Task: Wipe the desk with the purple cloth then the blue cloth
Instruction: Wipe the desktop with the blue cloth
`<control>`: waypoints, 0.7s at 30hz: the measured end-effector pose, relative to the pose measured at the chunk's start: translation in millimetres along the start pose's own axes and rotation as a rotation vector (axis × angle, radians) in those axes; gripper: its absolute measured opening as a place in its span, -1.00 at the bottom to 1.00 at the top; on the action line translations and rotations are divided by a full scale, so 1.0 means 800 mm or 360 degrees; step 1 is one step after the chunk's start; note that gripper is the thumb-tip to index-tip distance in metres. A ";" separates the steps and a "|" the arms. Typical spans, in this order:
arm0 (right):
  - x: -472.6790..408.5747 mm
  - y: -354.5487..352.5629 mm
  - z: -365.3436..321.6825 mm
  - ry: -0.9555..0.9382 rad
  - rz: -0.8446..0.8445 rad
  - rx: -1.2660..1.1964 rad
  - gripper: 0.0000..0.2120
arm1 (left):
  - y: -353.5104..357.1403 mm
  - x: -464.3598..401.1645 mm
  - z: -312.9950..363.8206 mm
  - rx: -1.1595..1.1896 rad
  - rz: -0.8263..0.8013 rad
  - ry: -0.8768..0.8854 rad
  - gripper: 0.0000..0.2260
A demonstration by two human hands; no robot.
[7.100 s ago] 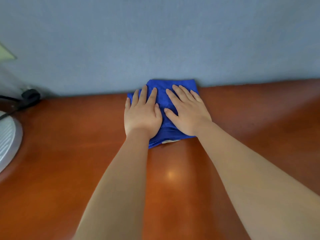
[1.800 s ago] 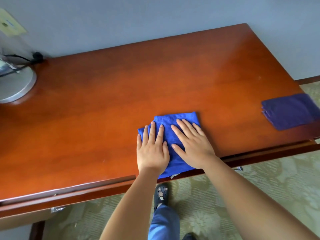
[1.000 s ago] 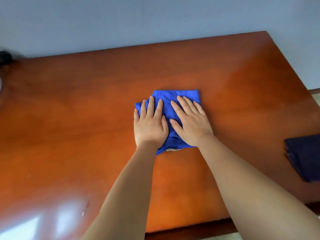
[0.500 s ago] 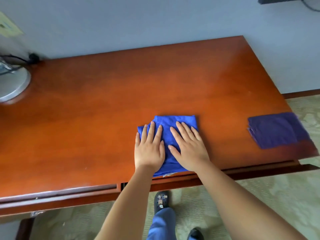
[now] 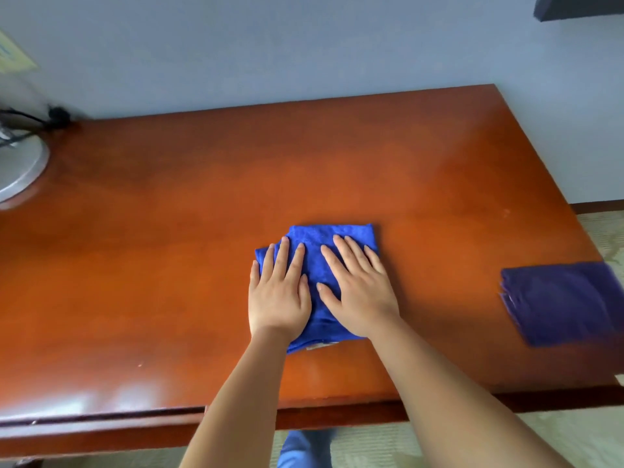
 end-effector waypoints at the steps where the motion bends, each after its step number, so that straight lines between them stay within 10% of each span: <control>1: -0.015 -0.001 0.003 -0.0005 0.0006 0.0002 -0.38 | -0.001 -0.016 -0.001 0.0002 0.0010 -0.0008 -0.38; 21: -0.417 -0.022 0.069 -0.0083 0.0038 0.0129 -0.40 | -0.030 -0.416 -0.060 0.0014 0.0123 -0.0051 -0.52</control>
Point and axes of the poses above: each hand's wrist, its own x-axis away from the middle knuckle, its own y-axis out of the palm, z = x × y, the point moved 6 cm from there along -x, towards the middle knuckle, and after that the axes turned 1 degree about y, right-handed, at the moved point
